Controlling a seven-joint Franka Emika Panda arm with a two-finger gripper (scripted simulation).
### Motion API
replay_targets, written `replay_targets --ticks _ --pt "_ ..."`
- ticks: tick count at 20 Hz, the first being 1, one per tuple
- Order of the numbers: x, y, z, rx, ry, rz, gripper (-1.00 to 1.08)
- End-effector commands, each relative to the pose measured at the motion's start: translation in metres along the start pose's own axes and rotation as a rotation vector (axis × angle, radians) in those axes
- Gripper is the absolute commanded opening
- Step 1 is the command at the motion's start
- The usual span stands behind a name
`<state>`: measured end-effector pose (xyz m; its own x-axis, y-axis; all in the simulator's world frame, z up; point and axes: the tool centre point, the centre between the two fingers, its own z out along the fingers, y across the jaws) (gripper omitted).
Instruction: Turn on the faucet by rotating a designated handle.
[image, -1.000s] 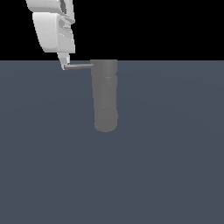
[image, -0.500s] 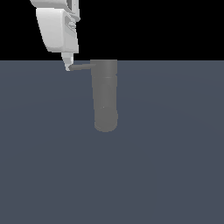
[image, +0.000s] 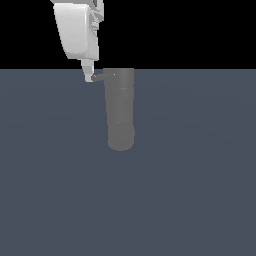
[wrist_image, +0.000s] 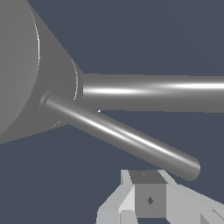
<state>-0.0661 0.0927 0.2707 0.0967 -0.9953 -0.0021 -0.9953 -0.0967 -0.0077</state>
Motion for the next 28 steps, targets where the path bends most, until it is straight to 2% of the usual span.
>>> replay_targets --ticks 1,6,7,25,26,27,28 --pt "0.017 0.01 0.0 -0.006 0.002 0.018 -1.0" --pt "0.029 0.021 -0.001 -0.007 0.002 0.019 -1.0" --pt "0.016 0.017 0.0 -0.003 0.003 0.0 -1.0" --pt "0.128 0.015 -0.001 -0.007 0.002 0.019 -1.0" --pt "0.128 0.015 -0.001 -0.007 0.002 0.019 -1.0" --pt "0.096 0.013 0.0 -0.009 0.0 -0.033 -1.0" --pt "0.099 0.011 0.0 -0.009 0.0 -0.031 -1.0"
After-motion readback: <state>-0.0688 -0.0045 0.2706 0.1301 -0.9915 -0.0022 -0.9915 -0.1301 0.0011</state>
